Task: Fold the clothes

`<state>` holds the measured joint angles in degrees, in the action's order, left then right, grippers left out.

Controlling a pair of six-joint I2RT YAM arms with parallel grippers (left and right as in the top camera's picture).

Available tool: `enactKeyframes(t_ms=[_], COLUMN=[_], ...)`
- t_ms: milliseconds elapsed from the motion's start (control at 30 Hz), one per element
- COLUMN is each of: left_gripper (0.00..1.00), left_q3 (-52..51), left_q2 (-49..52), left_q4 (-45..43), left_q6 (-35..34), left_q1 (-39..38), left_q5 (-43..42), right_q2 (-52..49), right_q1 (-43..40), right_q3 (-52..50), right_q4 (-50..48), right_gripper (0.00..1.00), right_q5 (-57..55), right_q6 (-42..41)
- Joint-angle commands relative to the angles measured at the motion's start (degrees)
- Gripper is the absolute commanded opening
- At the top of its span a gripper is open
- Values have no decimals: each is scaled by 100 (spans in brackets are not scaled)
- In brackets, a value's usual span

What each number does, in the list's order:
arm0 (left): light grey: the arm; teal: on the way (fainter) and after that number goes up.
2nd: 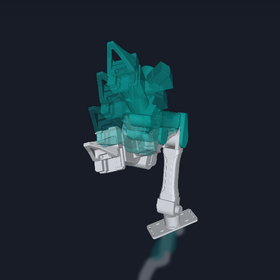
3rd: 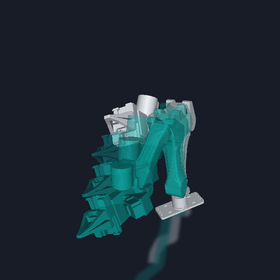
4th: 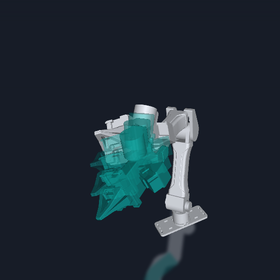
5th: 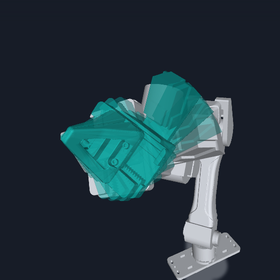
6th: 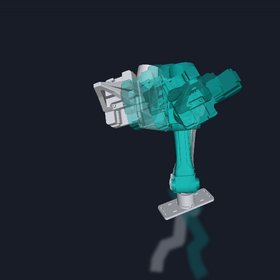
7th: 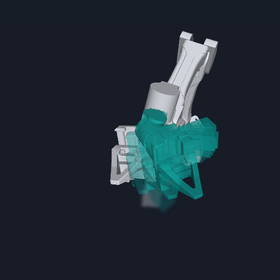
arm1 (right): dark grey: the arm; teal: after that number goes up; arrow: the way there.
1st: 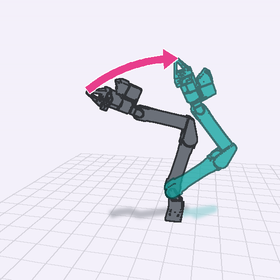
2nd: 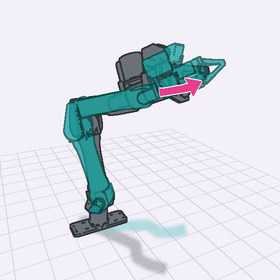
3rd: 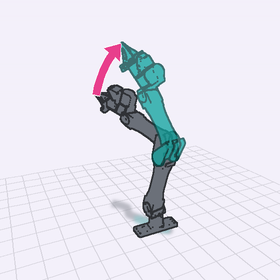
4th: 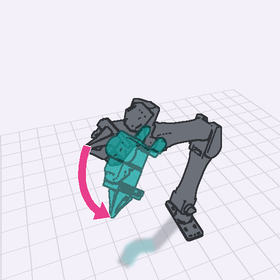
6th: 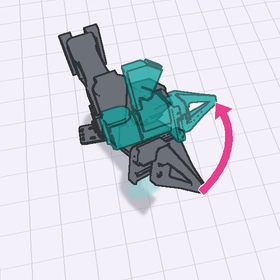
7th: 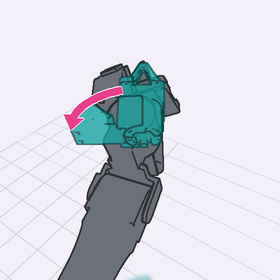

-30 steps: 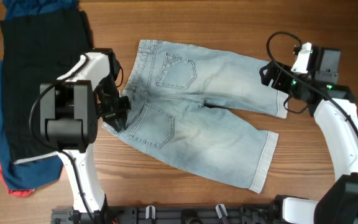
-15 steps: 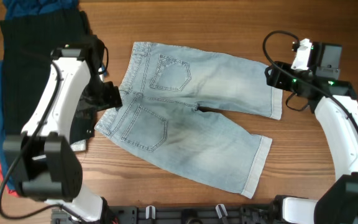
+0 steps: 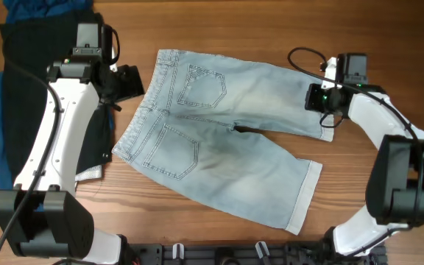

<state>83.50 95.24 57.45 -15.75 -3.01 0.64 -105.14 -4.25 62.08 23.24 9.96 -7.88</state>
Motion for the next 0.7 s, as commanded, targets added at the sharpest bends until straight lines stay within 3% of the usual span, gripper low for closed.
enactKeyframes(t_ms=[0,333,667], left_gripper=[81,80,79], left_q3=[15,2,-4], left_q2=[-46,57,479], left_q4=[-133,-372,-848], left_q6=[52,52,55], left_q1=[13,11,-361], left_q5=[-122,-122,-120], right_q2=[-330,-896,-2184], right_q1=[2,-59,-258], right_q3=[125,122,315], right_q4=[-227,-627,-2732], right_gripper=[13,13,12], right_q5=[-190,-1115,-1370], right_q6=[-188,-435,-728])
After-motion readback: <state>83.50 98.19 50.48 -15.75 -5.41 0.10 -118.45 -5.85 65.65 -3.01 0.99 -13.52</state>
